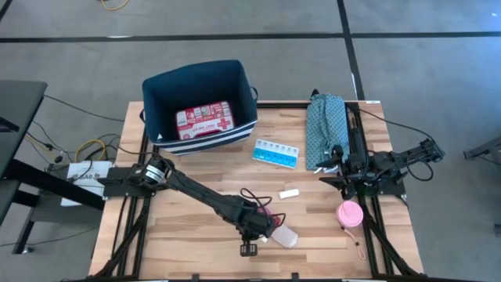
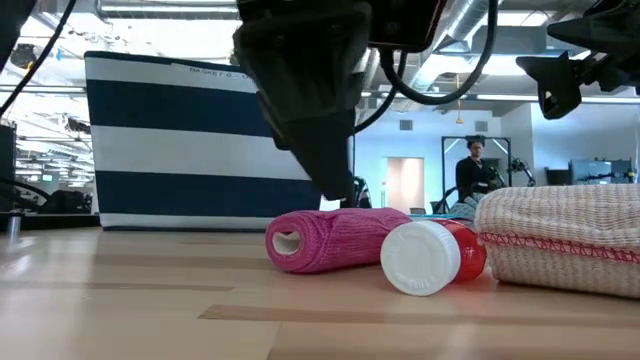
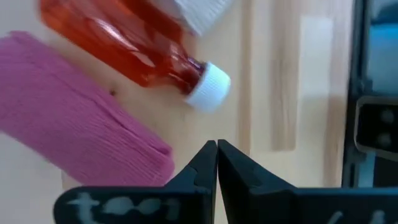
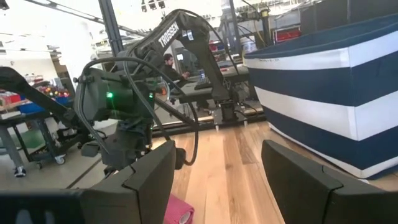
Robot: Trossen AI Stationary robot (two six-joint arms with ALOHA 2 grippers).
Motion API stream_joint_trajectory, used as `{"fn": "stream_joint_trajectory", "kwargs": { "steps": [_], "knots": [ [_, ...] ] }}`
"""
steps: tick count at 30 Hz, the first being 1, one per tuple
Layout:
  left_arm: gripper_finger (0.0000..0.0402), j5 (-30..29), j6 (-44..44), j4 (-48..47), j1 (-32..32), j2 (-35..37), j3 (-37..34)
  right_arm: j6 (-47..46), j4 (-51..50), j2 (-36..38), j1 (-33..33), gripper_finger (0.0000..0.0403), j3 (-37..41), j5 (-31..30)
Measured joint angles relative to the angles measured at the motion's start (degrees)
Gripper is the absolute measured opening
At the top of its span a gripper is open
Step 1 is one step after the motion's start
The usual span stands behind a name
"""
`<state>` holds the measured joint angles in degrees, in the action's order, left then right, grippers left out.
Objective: Pick & place medical supplies in basket/bin
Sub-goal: Put the pink bandage into the blue bin
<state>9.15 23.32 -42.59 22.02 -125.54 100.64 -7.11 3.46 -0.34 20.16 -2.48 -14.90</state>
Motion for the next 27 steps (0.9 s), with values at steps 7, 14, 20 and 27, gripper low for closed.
{"fn": "stream_joint_trajectory", "kwargs": {
  "steps": [7,14,20,27],
  "knots": [
    [0.0000,-9.20,-2.70,-9.14,-1.68,0.33,0.05,0.00,0.02,0.00,0.00,0.0234,0.00,0.00],
    [0.0000,-3.75,1.21,-6.27,-2.99,0.76,0.07,0.02,0.00,0.00,-0.01,0.0234,0.00,-0.02],
    [0.0000,-5.14,-0.70,-5.53,-2.97,0.76,0.07,1.51,-0.09,0.02,-0.04,0.0234,0.00,-0.17],
    [0.0000,-8.88,-3.73,-4.52,-3.17,0.76,0.07,1.57,-0.22,0.02,-0.04,0.0234,0.00,-0.17]
  ]
}}
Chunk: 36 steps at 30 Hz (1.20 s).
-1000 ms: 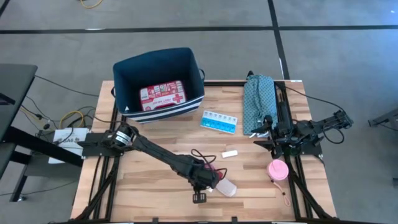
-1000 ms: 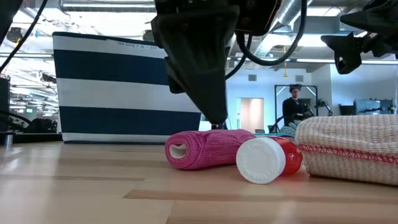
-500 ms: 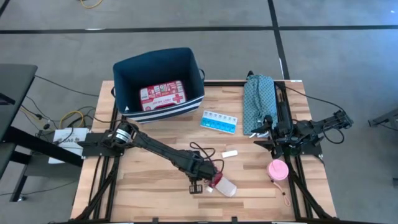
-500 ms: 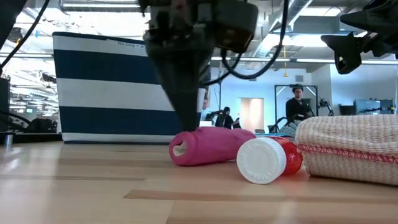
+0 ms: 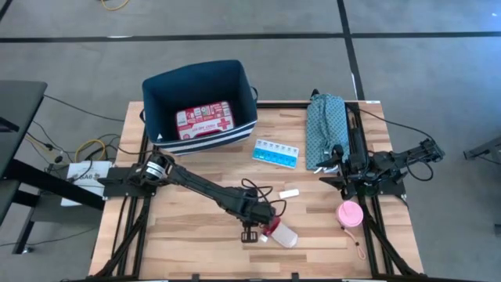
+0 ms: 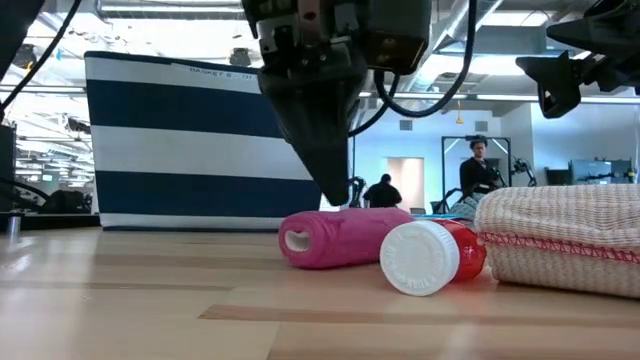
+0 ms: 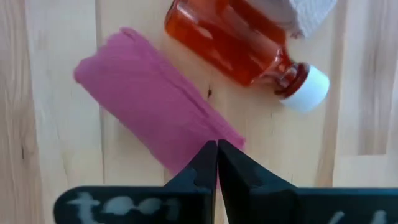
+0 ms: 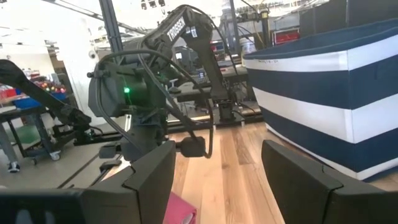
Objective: Pick & place medical supplies in basket/bin
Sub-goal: Put the pink bandage into the blue bin
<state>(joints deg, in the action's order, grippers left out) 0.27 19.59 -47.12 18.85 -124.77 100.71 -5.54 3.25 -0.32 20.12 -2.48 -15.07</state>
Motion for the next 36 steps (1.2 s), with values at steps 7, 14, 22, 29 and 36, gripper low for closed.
{"fn": "stream_joint_trajectory", "kwargs": {
  "steps": [7,14,22,29,36],
  "knots": [
    [0.0003,3.85,4.10,1.02,-2.24,0.00,-0.02,0.00,0.00,0.00,0.00,0.0234,0.00,0.00],
    [0.0057,5.95,3.24,1.01,-4.07,0.00,-0.04,0.00,0.00,0.00,0.00,0.0234,0.00,0.00],
    [0.0143,4.76,5.42,1.10,-5.42,0.00,-0.04,0.00,-0.02,0.00,0.00,0.0234,0.00,0.00],
    [0.0174,2.59,9.26,2.11,-5.10,0.00,-1.08,0.00,-0.04,0.00,0.00,0.0234,0.00,0.00],
    [0.0175,0.57,13.88,4.26,-4.87,0.22,-4.78,0.00,-0.65,-0.02,-0.01,0.0234,0.00,0.00]
  ]
}}
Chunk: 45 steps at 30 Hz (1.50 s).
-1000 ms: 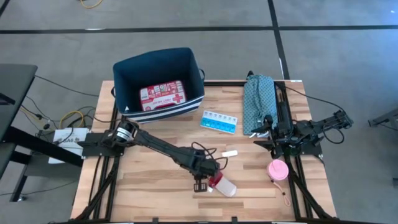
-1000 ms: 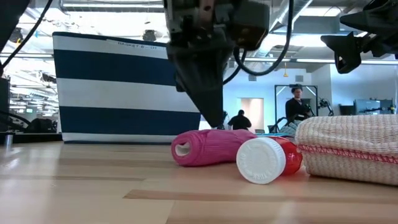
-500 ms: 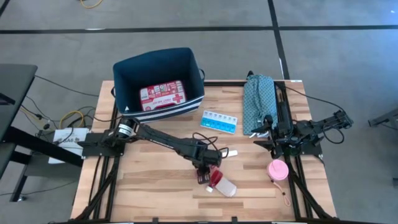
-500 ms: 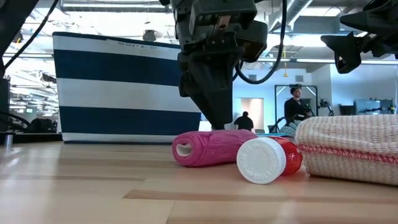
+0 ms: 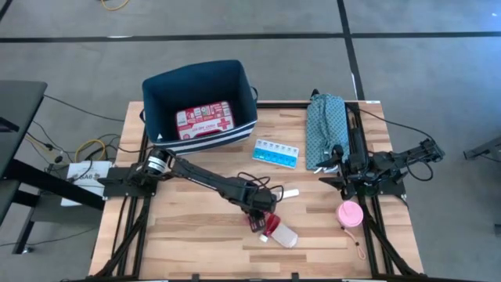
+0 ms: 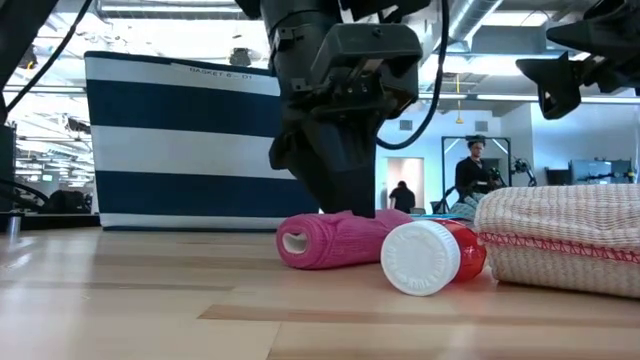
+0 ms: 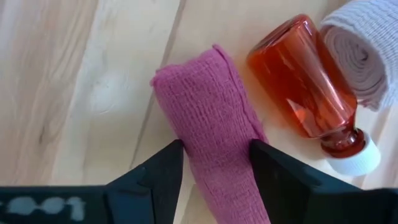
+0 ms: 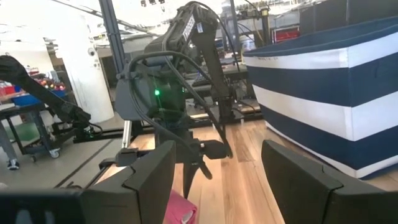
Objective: Pick & place medical supplies in basket/bin
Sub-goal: Put the pink bandage into the blue bin
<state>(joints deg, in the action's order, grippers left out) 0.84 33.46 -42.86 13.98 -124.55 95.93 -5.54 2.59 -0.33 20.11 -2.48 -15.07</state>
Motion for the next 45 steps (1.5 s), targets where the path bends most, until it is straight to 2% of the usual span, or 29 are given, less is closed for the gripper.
{"fn": "stream_joint_trajectory", "kwargs": {
  "steps": [9,15,19,25,27,30,34,40,43,45],
  "knots": [
    [0.0174,-0.33,-0.24,3.58,-0.04,0.20,-2.30,-0.02,-0.07,-0.01,0.00,0.0234,0.00,0.00],
    [0.0152,-1.53,-1.86,3.50,-0.02,0.07,-2.35,-0.04,-0.17,-0.01,0.03,0.0234,0.00,0.00],
    [0.0114,-1.36,-2.20,3.36,-0.11,0.04,-2.37,-0.11,-0.16,-0.01,0.03,0.0234,0.00,0.00],
    [0.0028,-0.61,-3.95,0.74,-0.24,-0.07,-1.32,-0.50,-0.08,-0.01,0.03,0.0234,0.00,0.01],
    [0.0010,-0.87,-4.10,-1.08,-0.26,-0.16,-0.33,-0.52,-0.03,-0.01,0.03,0.0234,0.00,0.00],
    [0.0006,-2.06,-4.92,-5.49,-0.24,-0.48,2.42,-0.52,-0.03,-0.01,0.03,0.0234,0.00,0.00],
    [0.0002,-4.18,-7.96,-17.03,-0.24,-0.74,8.94,-0.55,-0.01,-0.01,0.03,0.0234,0.00,0.00],
    [0.0002,-19.34,-5.68,-44.71,-1.19,-0.57,24.96,-0.55,-0.03,-0.01,0.03,0.0234,0.00,0.00],
    [0.0002,-19.81,-3.54,-47.30,-1.84,-0.26,30.47,-0.55,-0.07,-0.01,0.03,0.0234,0.00,0.00],
    [0.0002,-16.53,-3.33,-44.44,-1.89,-0.24,31.16,-0.55,-0.11,-0.01,0.03,0.0234,0.00,0.00]
  ]
}}
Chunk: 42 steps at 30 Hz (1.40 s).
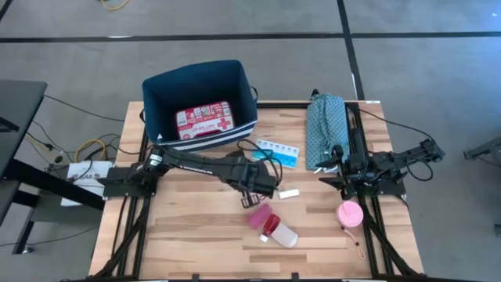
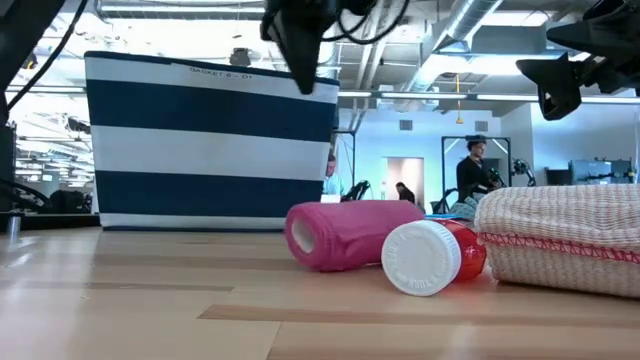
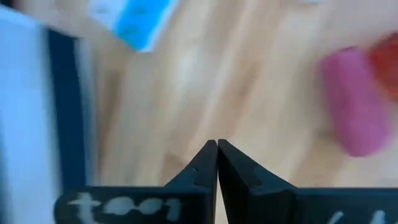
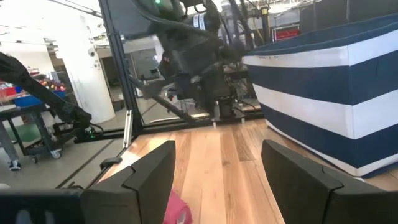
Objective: Pick & place medical supplies in basket/bin
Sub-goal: Put the pink bandage into the blue bin
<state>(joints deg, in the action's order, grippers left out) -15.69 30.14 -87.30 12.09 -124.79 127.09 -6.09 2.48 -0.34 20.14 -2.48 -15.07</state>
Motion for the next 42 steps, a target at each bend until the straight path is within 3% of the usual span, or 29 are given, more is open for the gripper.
{"fn": "stream_joint_trajectory", "kwargs": {
  "steps": [6,12,17,23,33,42],
  "knots": [
    [0.0019,8.16,-4.16,9.84,0.49,0.00,-3.40,-0.09,-0.39,-0.02,0.00,0.0234,0.00,0.01],
    [0.0093,16.60,-0.85,16.76,0.83,-0.12,-12.60,-0.07,-0.36,-0.02,0.00,0.0234,0.00,0.02],
    [0.0154,16.94,0.97,24.44,1.10,-0.09,-20.19,-0.07,-0.35,-0.02,0.00,0.0234,0.00,0.02],
    [0.0200,19.01,3.63,35.10,0.83,-0.11,-23.94,-0.07,-0.35,-0.02,0.00,0.0234,0.00,0.00],
    [0.0210,19.23,4.59,42.44,0.89,0.51,-31.57,0.00,-0.35,-0.02,0.00,0.0234,0.00,0.00],
    [0.0210,26.39,4.66,58.15,1.45,-0.15,-35.63,0.02,-0.48,-0.02,0.01,0.0234,0.00,0.02]
  ]
}}
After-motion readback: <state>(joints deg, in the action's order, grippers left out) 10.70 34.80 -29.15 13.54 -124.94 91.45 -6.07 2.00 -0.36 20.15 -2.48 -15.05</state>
